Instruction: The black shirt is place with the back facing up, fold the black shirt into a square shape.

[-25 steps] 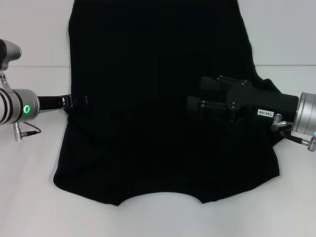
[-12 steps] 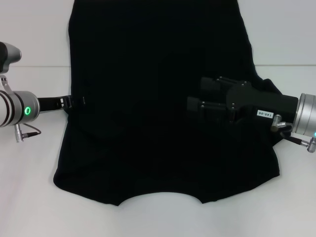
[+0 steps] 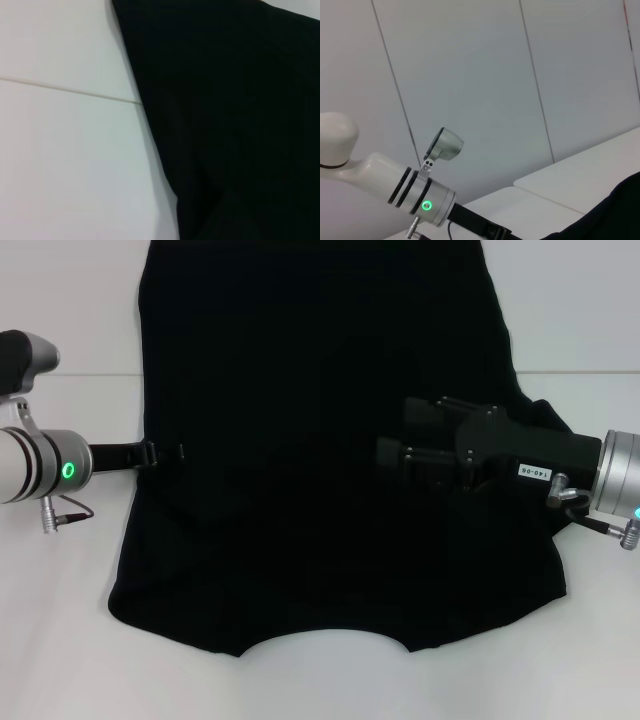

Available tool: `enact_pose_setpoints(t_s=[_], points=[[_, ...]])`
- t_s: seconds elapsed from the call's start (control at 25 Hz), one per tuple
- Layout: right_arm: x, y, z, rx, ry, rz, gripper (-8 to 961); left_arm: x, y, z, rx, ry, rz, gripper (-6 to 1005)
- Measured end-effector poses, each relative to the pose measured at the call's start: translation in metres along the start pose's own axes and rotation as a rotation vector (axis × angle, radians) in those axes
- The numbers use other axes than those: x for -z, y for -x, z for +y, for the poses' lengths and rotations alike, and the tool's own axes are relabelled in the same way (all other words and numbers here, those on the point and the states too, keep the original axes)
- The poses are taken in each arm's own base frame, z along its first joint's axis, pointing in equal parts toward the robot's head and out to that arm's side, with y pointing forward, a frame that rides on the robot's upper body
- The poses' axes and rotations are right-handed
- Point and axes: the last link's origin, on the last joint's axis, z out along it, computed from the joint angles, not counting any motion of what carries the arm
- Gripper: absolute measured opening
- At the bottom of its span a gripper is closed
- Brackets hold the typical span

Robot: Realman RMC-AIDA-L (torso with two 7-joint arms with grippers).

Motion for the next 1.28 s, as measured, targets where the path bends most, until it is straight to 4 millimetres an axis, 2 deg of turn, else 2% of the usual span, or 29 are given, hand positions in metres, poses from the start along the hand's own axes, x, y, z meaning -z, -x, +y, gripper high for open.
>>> enact_pose_setpoints(t_s=[0.32, 0.64, 1.08, 1.28], points=[[0.002, 0.0, 0.0, -0.002, 0.0, -0.003, 878, -0.001, -0.001, 0.007, -0.05, 0.011, -0.005, 854], [0.003, -0.001, 0.0, -0.003, -0.003, -0.002, 878, 0.0, -0.005, 0.008, -0.058, 0.01, 0.008, 615], [0.003, -0.001, -0.001, -0.002, -0.006, -0.001, 877, 0.0, -0.013, 0.015, -0.08, 0.026, 0.015, 130], [0.003, 0.0, -0.001, -0.001, -0.006, -0.001, 878, -0.001, -0.025, 0.031, -0.1, 0.059, 0.026, 39]])
